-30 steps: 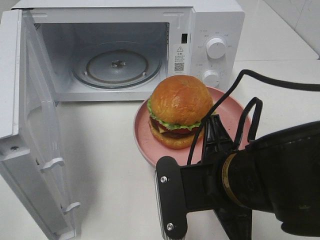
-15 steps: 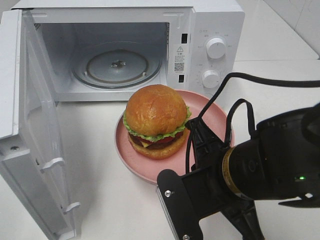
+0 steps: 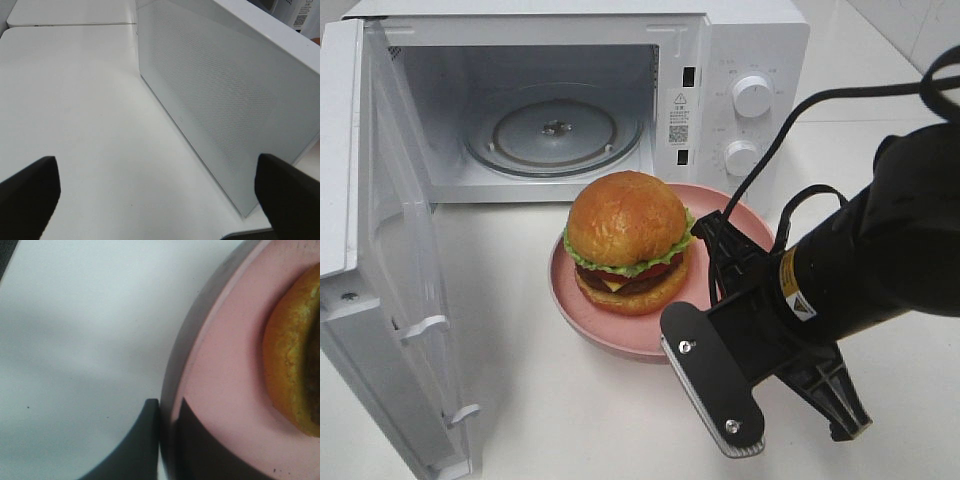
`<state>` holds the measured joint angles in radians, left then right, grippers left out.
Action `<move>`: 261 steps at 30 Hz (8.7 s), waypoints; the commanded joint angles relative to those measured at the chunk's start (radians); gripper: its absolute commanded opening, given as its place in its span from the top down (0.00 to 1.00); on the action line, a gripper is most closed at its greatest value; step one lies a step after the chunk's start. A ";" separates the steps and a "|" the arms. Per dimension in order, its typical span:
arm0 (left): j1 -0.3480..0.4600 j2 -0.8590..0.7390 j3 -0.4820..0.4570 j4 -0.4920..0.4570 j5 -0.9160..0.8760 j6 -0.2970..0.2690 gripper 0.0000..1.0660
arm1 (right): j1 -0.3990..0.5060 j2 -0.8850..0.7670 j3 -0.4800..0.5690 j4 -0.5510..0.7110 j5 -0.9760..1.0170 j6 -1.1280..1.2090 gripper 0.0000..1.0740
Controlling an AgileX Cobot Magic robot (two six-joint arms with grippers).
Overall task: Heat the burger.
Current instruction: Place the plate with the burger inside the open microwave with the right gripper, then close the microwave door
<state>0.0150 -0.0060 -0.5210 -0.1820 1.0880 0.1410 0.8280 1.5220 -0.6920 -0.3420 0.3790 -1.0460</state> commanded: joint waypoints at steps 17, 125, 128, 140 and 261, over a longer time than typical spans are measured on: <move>-0.005 -0.017 0.002 -0.003 -0.014 -0.001 0.08 | -0.115 -0.010 -0.050 0.250 -0.114 -0.366 1.00; -0.005 -0.017 0.002 -0.003 -0.014 -0.001 0.08 | -0.088 0.690 -1.006 0.036 0.098 0.093 1.00; -0.005 -0.017 0.002 -0.003 -0.014 -0.001 0.08 | -0.095 0.704 -1.034 0.037 0.101 0.097 1.00; -0.005 -0.017 0.002 -0.003 -0.014 -0.001 0.08 | -0.106 0.792 -1.170 0.036 0.108 0.146 1.00; -0.005 -0.017 0.002 -0.003 -0.014 -0.001 0.08 | -0.150 0.286 -0.410 0.120 -0.267 0.322 0.29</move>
<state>0.0150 -0.0060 -0.5210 -0.1820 1.0870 0.1410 0.6800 1.8560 -1.1500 -0.2270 0.1220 -0.8260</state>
